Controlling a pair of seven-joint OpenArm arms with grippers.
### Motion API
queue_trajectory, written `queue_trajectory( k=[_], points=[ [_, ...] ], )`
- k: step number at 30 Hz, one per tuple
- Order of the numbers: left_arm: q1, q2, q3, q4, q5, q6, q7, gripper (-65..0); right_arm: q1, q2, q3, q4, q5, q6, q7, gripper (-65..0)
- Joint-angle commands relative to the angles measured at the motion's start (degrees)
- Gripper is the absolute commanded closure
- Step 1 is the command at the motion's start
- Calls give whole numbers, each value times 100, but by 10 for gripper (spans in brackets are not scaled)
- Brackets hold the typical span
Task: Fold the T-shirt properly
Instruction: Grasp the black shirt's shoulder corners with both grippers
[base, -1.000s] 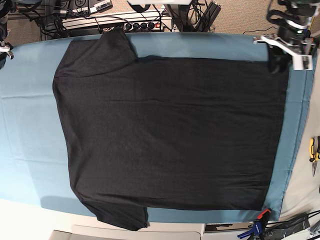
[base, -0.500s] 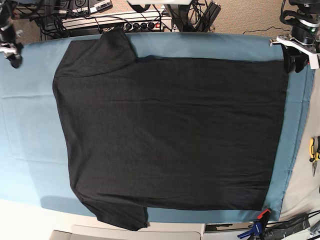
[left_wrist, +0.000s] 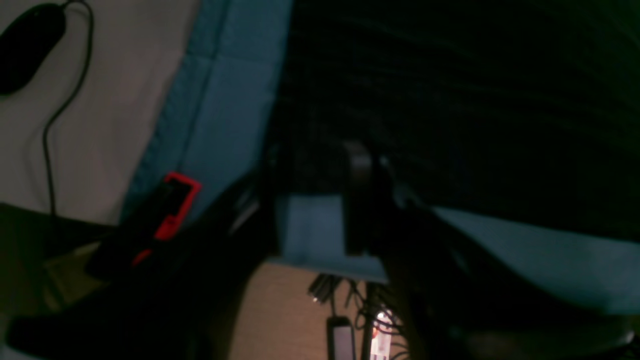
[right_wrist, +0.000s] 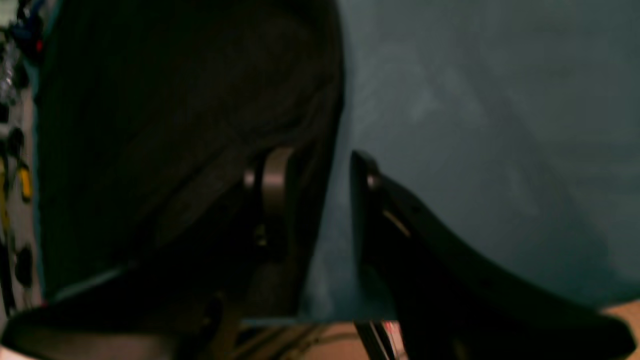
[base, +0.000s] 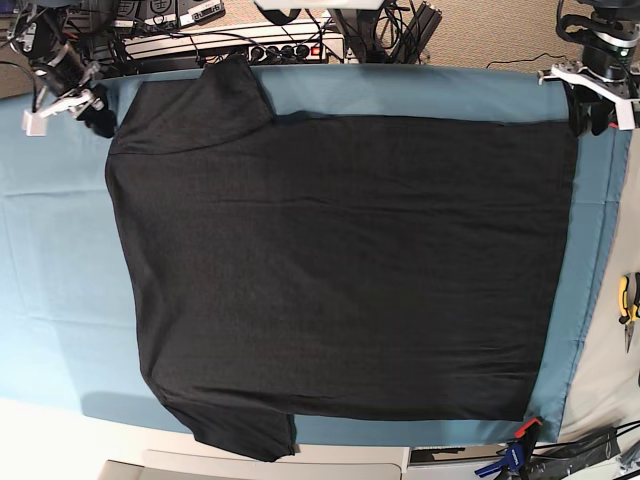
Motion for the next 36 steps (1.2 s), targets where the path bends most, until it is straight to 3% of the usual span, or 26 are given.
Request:
queue_trajectory(
  k=[1,5,8,10,20,26,27,31,33,36],
  points=[
    [63,-46,-48,103,-17,-9,-146,-190,-39,127,-35,76,55,74,52,-180],
    [63,-46,-48,103,-15,-9,-144,-190,-37,11,-164,76,-306,-55,177,-180],
    [63,-46,-48,103,26,-9,-146,-190,-37,-149,-162,76,-802,-511,343,-180],
    [61,-48,-48,103,24,-9,-146,-190,-39,-238,-164,76,-887,-629,328,-180],
    [61,-48,-48,103,24,-11,-151,-190,-87,-343,-522,76,-739,-579,-428,-180],
    [63,-46,-48,103,114,-4,-317,-190,-164,-345,-890,76,-743,-393,-479,-180],
    [66,-44,-48,103,238,-4,-407,-190,-164,-345,-890,76,-743,-308,-476,-166],
    [146,-44,-46,103,833,-2,-979,-190,-164,-343,-872,76,-743,-262,-476,0],
    [160,-31,-46,103,1005,11,-1180,-190,-164,-343,-872,76,-741,-262,-472,0],
    [107,39,-42,101,1056,-13,-754,-190,-164,-343,-872,76,-741,-260,-463,0]
  ],
)
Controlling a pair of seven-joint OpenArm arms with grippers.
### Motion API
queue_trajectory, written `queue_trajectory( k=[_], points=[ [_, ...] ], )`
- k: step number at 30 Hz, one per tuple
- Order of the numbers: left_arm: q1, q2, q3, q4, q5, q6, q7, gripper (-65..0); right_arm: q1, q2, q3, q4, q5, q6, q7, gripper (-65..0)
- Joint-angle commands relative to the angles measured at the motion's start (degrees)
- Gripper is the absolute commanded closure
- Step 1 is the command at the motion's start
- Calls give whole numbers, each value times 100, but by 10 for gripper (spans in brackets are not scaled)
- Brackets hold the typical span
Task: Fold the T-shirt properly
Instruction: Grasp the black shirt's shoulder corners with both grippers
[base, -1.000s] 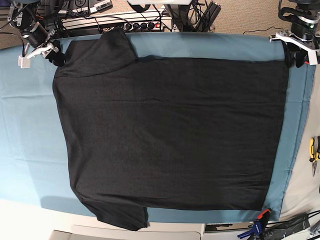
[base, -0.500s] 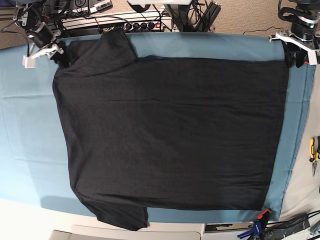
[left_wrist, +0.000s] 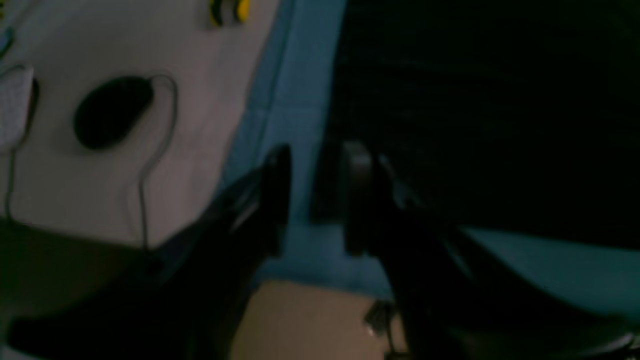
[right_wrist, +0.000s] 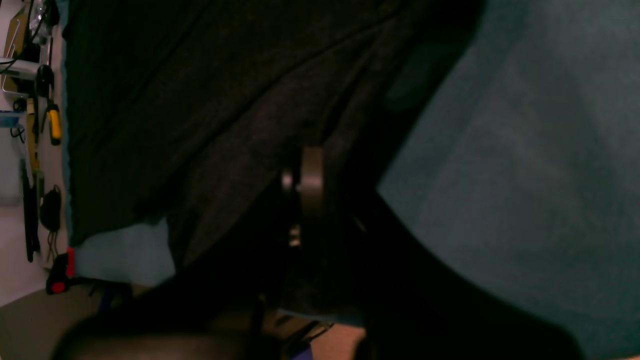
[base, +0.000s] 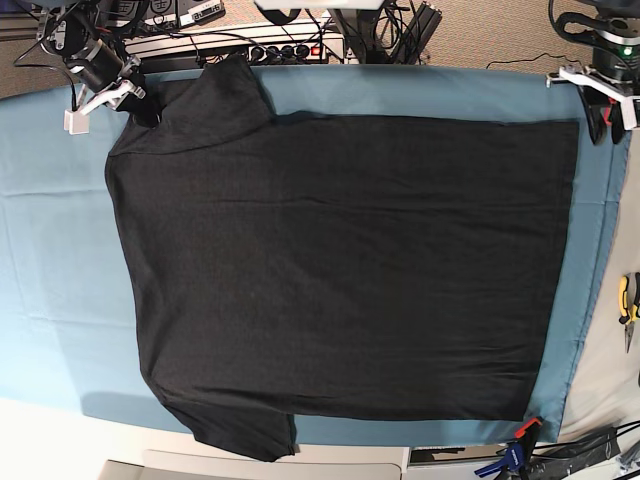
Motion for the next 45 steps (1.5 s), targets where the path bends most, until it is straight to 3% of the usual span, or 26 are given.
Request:
queue_trajectory(
  k=[1,5,9,13,17,21,26,34,39,45],
  points=[
    [13,-9,-42,92,-131,-85,15,-190,-114,9,-48,-39,-463,-160,-476,0],
    [-63,90,-26,55,-601,-1058,269,-189,-111,9,-48,-39,-463,-160,-476,0],
    [-269,153,33,-254,-728,-1040,343,-189,-114,24,-48,-39,-463,-160,-479,0],
    [-680,151,33,-1311,-1049,-1038,428,-190,-114,24,-48,-39,-463,-157,-492,0],
    [-1132,146,33,-2203,-1480,-1320,667,-190,-114,24,-48,-39,-507,-157,-492,0],
    [-1340,109,33,-2262,-1637,-1351,721,-190,-114,26,-48,-39,-616,-157,-492,0],
    [-1504,-127,17,-2275,-1473,-918,702,-190,-114,37,-48,-39,-616,-157,-490,0],
    [-2046,-647,15,-3032,-1384,-748,669,-190,-114,37,-48,-39,-616,-157,-494,0],
    [-2415,-686,15,-3775,-1941,-1008,859,-189,-114,37,-48,-39,-697,-157,-492,0],
    [-2496,-708,15,-3891,-2258,-1104,1010,-190,-114,37,-48,-39,-726,-155,-490,0]
  ],
)
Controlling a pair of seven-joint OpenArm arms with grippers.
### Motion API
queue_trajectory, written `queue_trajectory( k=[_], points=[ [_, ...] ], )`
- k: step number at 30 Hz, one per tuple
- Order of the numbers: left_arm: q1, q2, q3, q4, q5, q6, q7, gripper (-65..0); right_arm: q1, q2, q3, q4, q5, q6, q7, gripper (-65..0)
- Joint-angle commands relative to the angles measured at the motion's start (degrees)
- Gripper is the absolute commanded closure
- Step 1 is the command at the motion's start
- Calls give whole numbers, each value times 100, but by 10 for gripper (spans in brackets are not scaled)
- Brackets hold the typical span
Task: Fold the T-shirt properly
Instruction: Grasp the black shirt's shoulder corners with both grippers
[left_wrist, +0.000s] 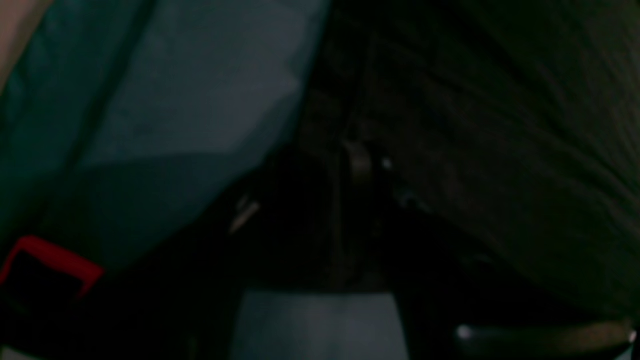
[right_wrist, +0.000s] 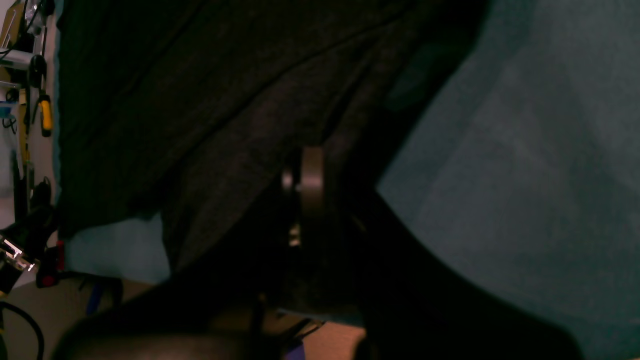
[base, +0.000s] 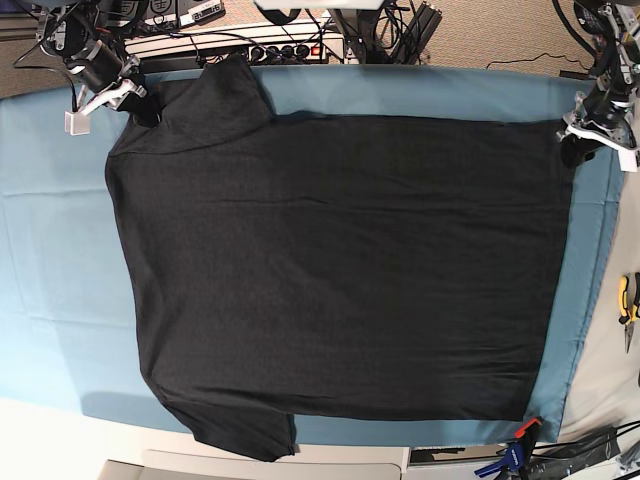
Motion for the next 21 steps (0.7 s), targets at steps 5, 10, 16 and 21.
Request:
queue_trajectory(
  k=[5,10,16,21],
  points=[
    [79,-332,-39,83,48,-129,-50,-190,-114,17,-46,-42,-566,-219,-490,0],
    [188,-603,-39,83,153,-103,-50,-190,-114,17,-46,-42,-564,-219,-487,0],
    [428,-522,-39,83,83,-105,-48,-190,-109,17,-46,-42,-560,-219,-474,0],
    [518,-413,-39,81,39,-111,-50,-190,-76,15,-46,-42,-542,-199,-474,0]
  ],
)
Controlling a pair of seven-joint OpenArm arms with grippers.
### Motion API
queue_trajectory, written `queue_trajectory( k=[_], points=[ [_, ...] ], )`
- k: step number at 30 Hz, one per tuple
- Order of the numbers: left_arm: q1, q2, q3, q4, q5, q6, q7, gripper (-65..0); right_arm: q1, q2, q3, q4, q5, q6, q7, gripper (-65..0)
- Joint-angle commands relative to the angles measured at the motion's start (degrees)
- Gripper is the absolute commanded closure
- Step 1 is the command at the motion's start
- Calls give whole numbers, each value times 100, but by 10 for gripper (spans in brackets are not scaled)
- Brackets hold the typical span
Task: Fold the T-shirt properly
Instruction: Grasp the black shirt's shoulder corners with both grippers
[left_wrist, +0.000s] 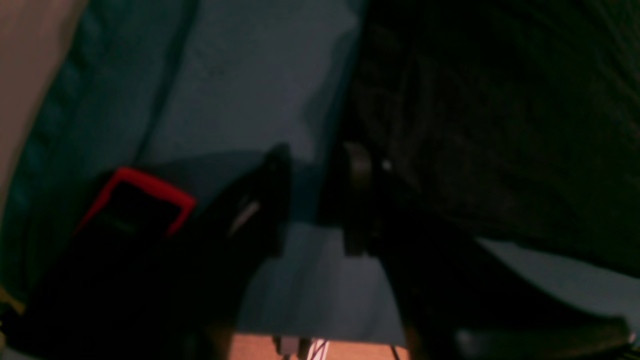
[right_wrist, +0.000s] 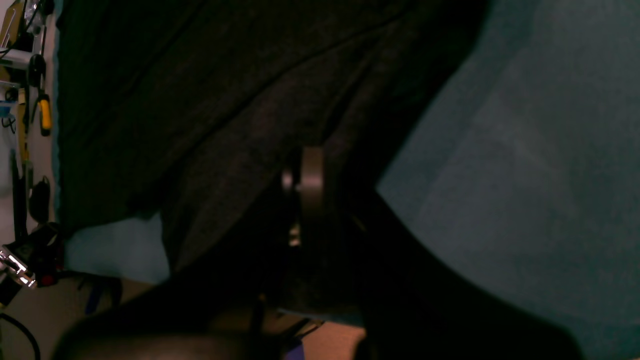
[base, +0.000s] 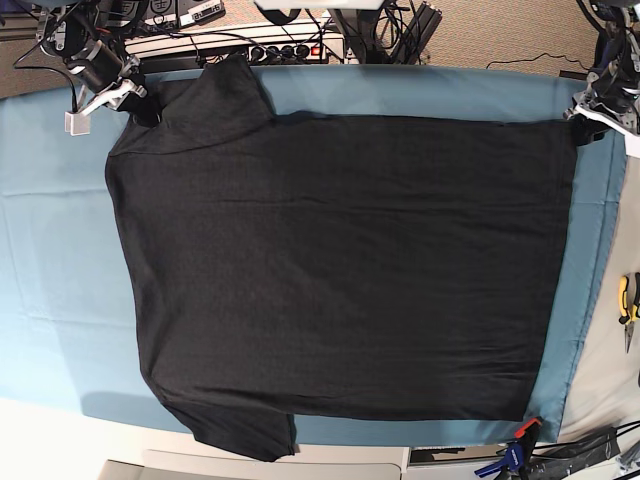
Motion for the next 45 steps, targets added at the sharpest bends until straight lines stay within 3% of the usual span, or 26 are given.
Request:
queue_trajectory(
  k=[1,16,26,28,31,36,39,42,45],
  points=[
    [35,-22,-39,81,-125,-26,-79,-190,-85,20,-48,-44,-531,-179,-472,0],
    [33,527,-37,83,-503,-319,-31,-190,-81,20,-48,-44,-531,-179,-463,0],
    [31,546,-37,83,-498,-345,-39,-189,-81,20,-48,-44,-531,-179,-448,0],
    [31,546,-37,83,-494,-345,-44,-143,-81,20,-48,-44,-531,-179,-439,0],
    [33,546,-37,83,-354,-343,-129,0,-83,17,-48,-44,-531,-181,-319,0],
    [33,544,-37,83,-15,-33,-348,0,-83,4,-48,-44,-533,-181,-96,0],
    [31,501,-37,83,2,-22,-345,0,-83,2,-48,-37,-522,-170,-63,0],
    [33,435,-37,90,0,-22,-339,0,-83,4,-48,-15,-337,352,-81,0],
    [37,372,-37,122,-2,-24,-317,0,-85,4,-48,208,-247,610,-190,0]
  ],
)
